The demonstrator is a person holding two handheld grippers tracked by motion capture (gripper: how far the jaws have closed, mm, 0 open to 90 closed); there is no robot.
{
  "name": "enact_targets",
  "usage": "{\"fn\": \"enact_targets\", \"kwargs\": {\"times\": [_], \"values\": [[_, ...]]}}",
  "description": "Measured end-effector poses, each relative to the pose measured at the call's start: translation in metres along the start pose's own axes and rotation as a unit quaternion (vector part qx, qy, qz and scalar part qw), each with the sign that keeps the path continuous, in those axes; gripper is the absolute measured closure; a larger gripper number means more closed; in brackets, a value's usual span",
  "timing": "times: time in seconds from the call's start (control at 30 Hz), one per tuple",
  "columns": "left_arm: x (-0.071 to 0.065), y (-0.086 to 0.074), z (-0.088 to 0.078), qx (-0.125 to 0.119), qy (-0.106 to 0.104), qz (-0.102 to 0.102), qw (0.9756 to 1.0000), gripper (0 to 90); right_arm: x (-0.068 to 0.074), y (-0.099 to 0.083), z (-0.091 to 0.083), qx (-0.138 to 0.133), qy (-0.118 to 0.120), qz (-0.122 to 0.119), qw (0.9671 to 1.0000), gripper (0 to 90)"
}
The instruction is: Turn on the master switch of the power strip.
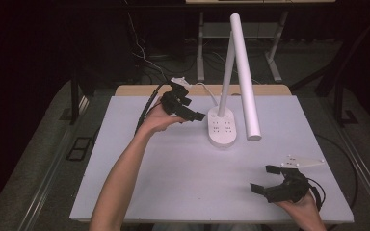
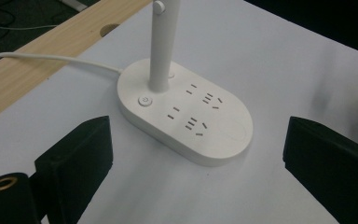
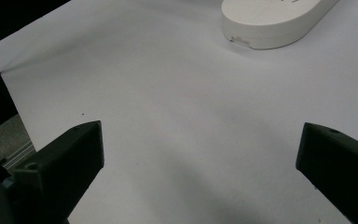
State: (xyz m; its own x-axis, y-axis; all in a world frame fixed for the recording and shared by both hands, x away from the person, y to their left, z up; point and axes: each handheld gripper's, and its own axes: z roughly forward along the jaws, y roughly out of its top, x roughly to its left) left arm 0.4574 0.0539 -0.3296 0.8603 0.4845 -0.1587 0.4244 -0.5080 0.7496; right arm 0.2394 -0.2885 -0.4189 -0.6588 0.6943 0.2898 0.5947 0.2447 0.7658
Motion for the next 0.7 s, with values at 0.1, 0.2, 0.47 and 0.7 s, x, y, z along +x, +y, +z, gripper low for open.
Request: {"fn": "enact_targets", "kwargs": {"times": [0.1,0.2,0.47,0.7], "values": [[0.003,0.003,0.005,-0.004,0.006,0.000,1.0000,9.2,-0.001,0.000,0.000,-0.001,-0.001,-0.002,1.0000,0.4],[0.006,0.005,0.009,-0.004,0.009,-0.004,0.9999,10.8,-0.001,0.000,0.000,-0.001,0.000,-0.002,1.0000,0.4],[0.011,0.013,0.017,-0.006,0.027,-0.018,0.9995,14.4,-0.001,-0.001,0.000,-0.002,-0.002,-0.005,1.0000,0.4],[0.015,0.021,0.026,-0.008,0.029,-0.048,0.9984,18.7,-0.002,-0.001,-0.001,-0.006,-0.001,-0.002,1.0000,0.4]]}}
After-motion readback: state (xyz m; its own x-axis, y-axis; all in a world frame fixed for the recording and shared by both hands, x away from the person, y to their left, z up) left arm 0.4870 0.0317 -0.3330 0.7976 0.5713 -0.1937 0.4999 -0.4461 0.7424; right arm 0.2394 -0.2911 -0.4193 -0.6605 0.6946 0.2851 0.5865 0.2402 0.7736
